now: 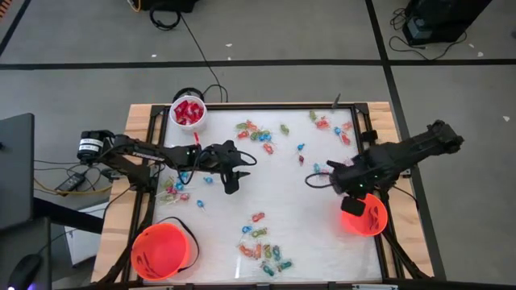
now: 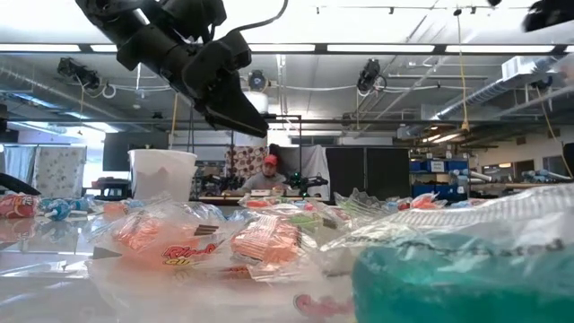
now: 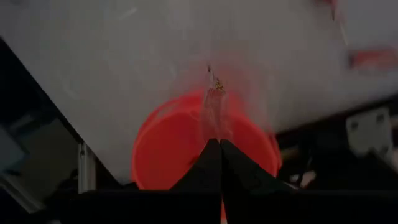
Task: Sort candy by brand, put in halloween buckets
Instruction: Put the orange candy into the right orange bucket, then put the green candy into the right orange bucket
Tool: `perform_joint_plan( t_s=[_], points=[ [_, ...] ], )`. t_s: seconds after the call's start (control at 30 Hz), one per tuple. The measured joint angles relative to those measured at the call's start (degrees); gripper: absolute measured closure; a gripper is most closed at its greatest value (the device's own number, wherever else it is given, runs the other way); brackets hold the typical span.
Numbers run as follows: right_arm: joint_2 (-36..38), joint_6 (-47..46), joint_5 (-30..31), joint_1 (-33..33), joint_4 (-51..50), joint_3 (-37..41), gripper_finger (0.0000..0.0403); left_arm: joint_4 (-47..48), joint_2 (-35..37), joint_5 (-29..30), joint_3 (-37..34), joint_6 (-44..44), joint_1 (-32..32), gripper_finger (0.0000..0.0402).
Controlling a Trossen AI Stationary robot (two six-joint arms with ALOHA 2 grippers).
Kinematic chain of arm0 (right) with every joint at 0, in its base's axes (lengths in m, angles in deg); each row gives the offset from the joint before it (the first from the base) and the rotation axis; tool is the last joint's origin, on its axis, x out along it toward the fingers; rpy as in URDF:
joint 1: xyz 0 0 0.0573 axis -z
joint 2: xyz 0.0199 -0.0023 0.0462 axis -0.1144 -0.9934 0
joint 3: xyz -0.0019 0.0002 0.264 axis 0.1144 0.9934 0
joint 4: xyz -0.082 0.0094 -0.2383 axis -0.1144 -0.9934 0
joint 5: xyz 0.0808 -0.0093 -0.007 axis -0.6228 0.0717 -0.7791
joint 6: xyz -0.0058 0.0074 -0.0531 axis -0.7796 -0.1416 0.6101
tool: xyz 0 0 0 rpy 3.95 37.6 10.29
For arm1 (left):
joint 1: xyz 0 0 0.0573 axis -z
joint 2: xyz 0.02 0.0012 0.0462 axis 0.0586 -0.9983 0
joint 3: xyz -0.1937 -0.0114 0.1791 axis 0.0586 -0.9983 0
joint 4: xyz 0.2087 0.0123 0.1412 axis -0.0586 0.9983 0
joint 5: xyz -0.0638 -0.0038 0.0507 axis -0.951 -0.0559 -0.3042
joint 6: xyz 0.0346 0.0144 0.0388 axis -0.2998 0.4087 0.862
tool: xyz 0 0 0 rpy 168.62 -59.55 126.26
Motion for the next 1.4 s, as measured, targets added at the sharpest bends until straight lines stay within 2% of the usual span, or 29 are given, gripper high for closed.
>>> perform_joint_plan(
  t_s=[0.13,0.27,0.37,0.47,0.53,0.63,0.8,0.93,1.03,1.2,1.27,1.4],
  points=[
    [1.9,-8.61,-0.95,-4.77,0.05,1.92,0.04,-0.22,0.0,0.0,0.0,1.1,0.0,0.0224],
    [1.81,-15.94,-5.74,-9.4,0.43,6.63,0.04,-0.16,0.0,0.0,0.0,1.08,0.0,0.0224],
    [1.02,-17.58,-9.85,-11.67,3.27,11.09,0.04,-0.15,0.0,0.0,0.0,0.96,0.0,0.0224],
    [0.82,-16.57,-9.38,-12.61,11.46,15.55,0.0395,-0.14,0.0,0.0,0.0,0.09,0.0,0.0224],
    [0.66,-15.34,-7.7,-12.29,17.49,18.56,0.0382,-0.14,0.0,0.0,0.0,-0.74,0.0,0.0224],
    [0.5,-15.5,-8.46,-10.75,23.15,20.67,0.0346,-0.14,0.0,0.03,0.0,-1.77,0.0,0.0224],
    [0.82,-14.31,-9.29,-9.76,19.59,18.95,0.0279,-0.09,0.0,1.21,0.0,-3.32,0.0,0.0224],
    [1.79,-9.5,-9.17,-8.81,13.29,13.89,0.0251,1.53,0.0,1.22,0.0,-4.17,0.07,0.0224],
    [2.66,-4.08,-2.33,-6.85,9.34,8.64,0.0247,2.46,0.0,1.22,0.0,-4.37,0.07,0.0224],
    [3.05,1.97,23.25,-1.06,7.59,1.72,0.0253,2.38,0.0,1.29,0.0,-3.44,0.07,0.0224],
    [3.05,3.46,31.44,2.42,8.0,0.91,0.0255,2.59,0.0,0.86,0.0,-3.21,0.07,0.0224],
    [3.01,4.19,38.96,12.56,9.46,1.48,0.0257,2.81,0.0,-1.1,0.0,-1.73,0.07,0.0225]
  ],
)
